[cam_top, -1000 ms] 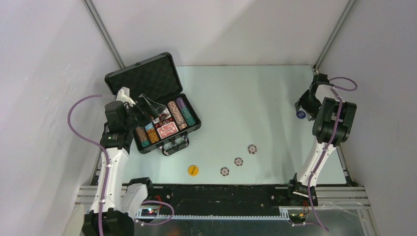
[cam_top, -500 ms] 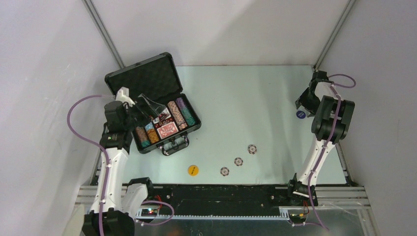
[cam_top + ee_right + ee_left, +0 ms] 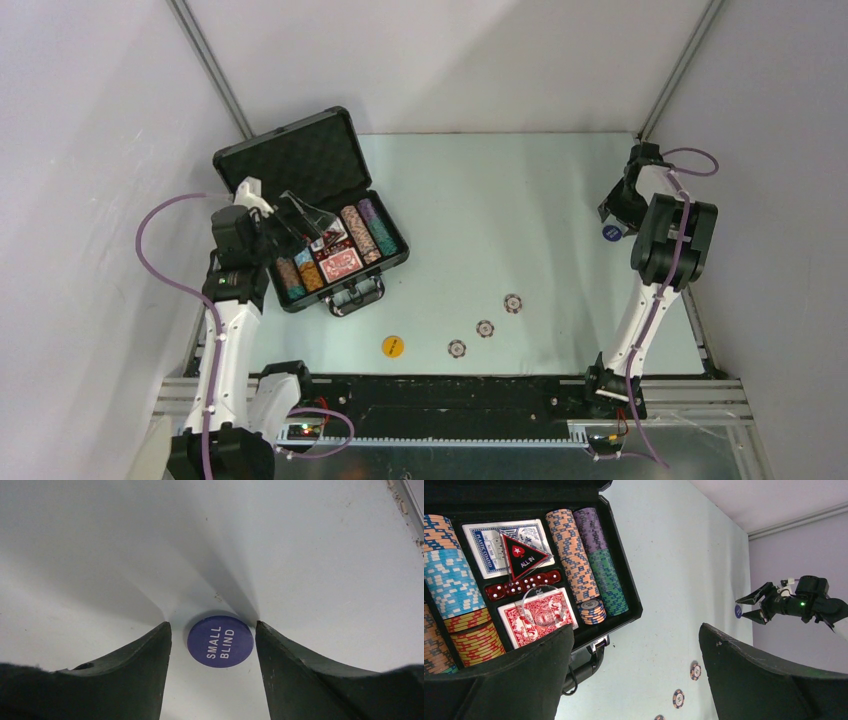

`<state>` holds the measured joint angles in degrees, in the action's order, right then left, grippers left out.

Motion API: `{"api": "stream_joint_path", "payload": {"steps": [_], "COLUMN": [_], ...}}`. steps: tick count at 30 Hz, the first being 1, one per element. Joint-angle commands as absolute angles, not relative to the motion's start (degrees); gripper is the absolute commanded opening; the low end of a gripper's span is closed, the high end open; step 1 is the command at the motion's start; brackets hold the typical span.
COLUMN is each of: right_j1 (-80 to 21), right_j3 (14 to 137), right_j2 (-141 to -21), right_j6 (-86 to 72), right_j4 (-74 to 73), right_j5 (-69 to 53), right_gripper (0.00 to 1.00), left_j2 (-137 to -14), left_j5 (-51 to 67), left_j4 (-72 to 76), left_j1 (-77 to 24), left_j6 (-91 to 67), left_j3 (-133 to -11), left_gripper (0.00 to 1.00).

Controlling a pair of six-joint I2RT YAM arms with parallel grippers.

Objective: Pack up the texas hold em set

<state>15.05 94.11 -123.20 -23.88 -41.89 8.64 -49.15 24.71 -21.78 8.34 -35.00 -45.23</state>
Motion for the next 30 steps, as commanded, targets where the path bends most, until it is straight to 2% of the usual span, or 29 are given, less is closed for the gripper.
{"api": "stream_joint_path", "payload": {"steps": [1,22,28,30], "right_j1": [14.8,14.4,14.5,14.6], "right_j3": [91.5,88.3,87.6,87.6], "right_j2": [-122.2,-119.7,-119.4,-119.4], "right_j6": [-23.7,-23.7,-23.7,-23.7], "right_j4": [-42.2,-41.7,-41.5,-41.2], "right_j5": [9.5,10.1,10.5,9.7], "right_gripper": [0.66,0.62,0.58,0.51], "left_j2": [-48.8,-49.2,-49.2,-49.1], "left_j5": [26.3,26.6,26.9,26.9], "left_j4": [-21.1,-20.9,-20.8,-20.8], "left_j1": [9.2,9.6,9.7,9.7], "left_j6": [-34.9,-35.2,-35.3,-35.3], "left_j3": [-46.6,-46.6,-46.5,-46.5], "left_gripper": [1.00,1.00,1.00,1.00]}}
